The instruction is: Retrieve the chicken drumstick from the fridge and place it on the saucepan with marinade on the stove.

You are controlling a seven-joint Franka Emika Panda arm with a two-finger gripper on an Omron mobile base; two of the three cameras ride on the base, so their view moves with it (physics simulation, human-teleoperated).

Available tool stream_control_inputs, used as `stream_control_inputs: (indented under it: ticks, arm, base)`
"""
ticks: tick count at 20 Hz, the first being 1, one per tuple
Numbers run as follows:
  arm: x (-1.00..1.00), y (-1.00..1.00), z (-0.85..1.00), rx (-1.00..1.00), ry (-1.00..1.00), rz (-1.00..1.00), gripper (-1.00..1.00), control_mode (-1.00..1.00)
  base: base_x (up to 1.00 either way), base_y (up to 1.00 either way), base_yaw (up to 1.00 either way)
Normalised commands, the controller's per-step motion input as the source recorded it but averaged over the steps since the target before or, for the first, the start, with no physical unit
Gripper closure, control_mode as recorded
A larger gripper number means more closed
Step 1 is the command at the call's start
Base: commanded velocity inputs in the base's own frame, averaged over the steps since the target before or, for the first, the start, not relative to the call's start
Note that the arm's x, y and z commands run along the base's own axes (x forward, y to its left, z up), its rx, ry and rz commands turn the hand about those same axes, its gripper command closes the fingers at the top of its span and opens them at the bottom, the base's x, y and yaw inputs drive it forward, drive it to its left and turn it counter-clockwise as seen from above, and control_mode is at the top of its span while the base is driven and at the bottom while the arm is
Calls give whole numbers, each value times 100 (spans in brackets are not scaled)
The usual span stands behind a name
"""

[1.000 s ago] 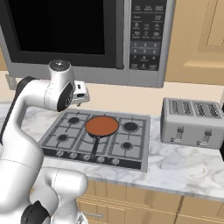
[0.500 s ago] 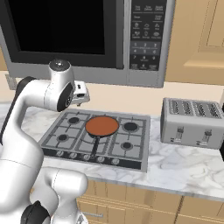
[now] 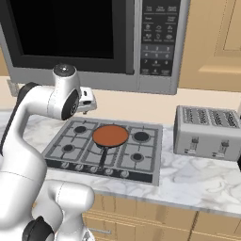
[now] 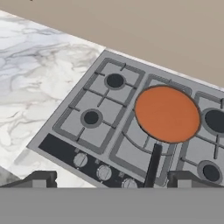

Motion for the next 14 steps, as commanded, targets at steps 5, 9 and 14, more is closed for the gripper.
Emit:
stream_control_inputs:
  ticks: [5,9,14]
  arm:
    - [0,0,0,0,0,0,-100,100]
    - [0,0,0,0,0,0,-100,100]
    - [0,0,0,0,0,0,-100,100]
  base:
    - [-11,1,35]
    - [-13,0,46]
    - [-22,0,53]
